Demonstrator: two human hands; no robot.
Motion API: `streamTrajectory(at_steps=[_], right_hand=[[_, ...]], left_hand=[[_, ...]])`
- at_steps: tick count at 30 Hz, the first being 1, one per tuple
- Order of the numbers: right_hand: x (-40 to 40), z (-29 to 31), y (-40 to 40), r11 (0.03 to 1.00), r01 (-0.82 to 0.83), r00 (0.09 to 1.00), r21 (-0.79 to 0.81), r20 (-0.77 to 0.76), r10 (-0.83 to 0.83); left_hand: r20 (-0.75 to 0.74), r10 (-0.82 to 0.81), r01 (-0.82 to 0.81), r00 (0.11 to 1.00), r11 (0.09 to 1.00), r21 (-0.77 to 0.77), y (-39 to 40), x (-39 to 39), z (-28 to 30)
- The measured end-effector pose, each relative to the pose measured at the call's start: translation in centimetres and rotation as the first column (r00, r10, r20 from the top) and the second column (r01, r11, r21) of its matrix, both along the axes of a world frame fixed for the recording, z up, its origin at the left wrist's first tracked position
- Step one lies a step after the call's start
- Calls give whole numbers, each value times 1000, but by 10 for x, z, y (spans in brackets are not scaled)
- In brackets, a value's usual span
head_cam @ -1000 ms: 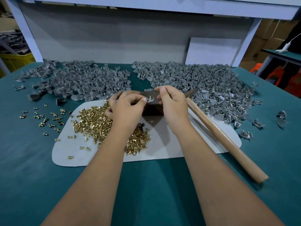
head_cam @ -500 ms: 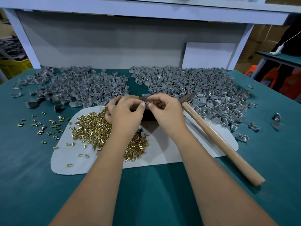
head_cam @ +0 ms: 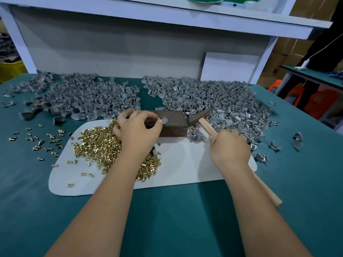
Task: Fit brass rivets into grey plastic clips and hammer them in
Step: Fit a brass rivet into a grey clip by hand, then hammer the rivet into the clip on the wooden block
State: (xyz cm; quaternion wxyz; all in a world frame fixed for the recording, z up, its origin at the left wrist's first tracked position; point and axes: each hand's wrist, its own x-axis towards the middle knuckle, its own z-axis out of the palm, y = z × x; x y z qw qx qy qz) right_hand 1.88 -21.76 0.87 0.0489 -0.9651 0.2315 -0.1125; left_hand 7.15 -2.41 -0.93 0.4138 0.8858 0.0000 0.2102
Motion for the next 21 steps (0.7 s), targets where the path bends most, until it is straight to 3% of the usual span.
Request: streamTrajectory(at_steps=[10,14,17,21], right_hand=[[-1,13,12,997,-28,970,-76,239,46],[-14,25,23,979,-202,882,-10,433,187],[-22,33,40,955,-267,871,-128,391,297],[-28,37,59,943,-244,870,-226,378,316]], left_hand=[[-43,0,0,999,1000,-15,-2,4,-5],[-28,32,-32,999,999,2,-4,6,-8],[-23,59,-59,998,997,-40,-5,6,-8],[-35,94,-96,995,993,-66,-6,6,-7]])
